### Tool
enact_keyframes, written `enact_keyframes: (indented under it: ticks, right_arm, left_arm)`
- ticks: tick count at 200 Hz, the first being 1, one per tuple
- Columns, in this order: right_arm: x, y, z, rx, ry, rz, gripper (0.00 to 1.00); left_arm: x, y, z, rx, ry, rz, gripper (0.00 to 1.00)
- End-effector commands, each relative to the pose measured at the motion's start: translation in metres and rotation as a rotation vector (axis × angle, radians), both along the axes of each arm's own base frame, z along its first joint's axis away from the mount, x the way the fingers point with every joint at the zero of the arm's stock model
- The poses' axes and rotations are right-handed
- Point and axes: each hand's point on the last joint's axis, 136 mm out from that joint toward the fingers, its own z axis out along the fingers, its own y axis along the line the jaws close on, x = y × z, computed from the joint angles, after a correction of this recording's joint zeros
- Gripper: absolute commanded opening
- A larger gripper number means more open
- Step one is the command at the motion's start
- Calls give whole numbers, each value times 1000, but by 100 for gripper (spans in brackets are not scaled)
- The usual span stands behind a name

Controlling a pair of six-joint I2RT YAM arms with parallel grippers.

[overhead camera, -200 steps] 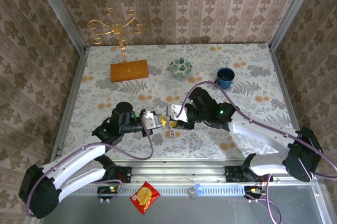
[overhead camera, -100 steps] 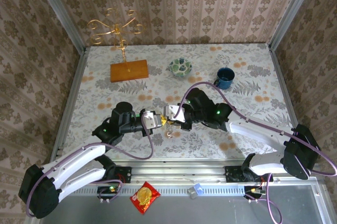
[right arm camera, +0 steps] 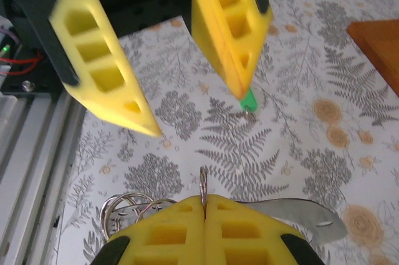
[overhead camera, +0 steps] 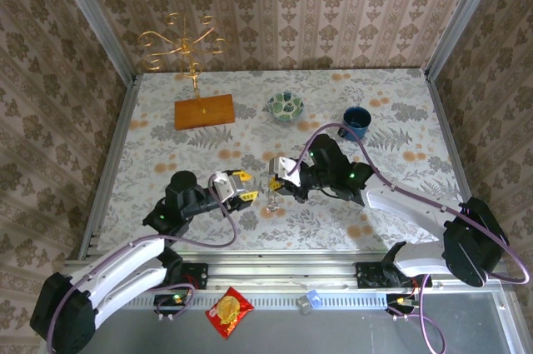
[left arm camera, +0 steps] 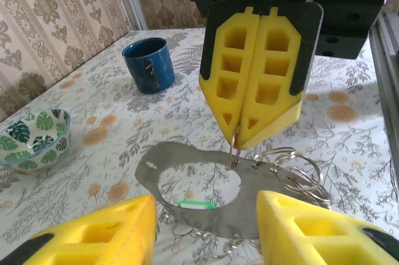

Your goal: Put the keys on the keyring

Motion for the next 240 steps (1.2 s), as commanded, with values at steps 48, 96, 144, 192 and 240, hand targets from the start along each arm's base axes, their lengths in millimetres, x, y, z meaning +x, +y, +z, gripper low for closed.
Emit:
enact_keyframes:
  ticks: [48,96,144,192,240]
  right_arm:
    - [-13,7,21,117,14,51,0]
    - [-12,8,22,127,12,44,0]
    - [-18,13,28,154,32,71,0]
    - [-24,19,24,157,58,96,0]
    - [-28,22,19,144,71,106,0]
  left_arm:
    - [-8,-17,6,-77,41,-115,36]
    - [-15,-17,-3,-79,97,-146,35]
    - [-14,-19,-3,-76,103,-150,25]
    - [-14,-20,-1,-95,107,-150,19]
    - [-15,-19,6,-115,87,-154,9]
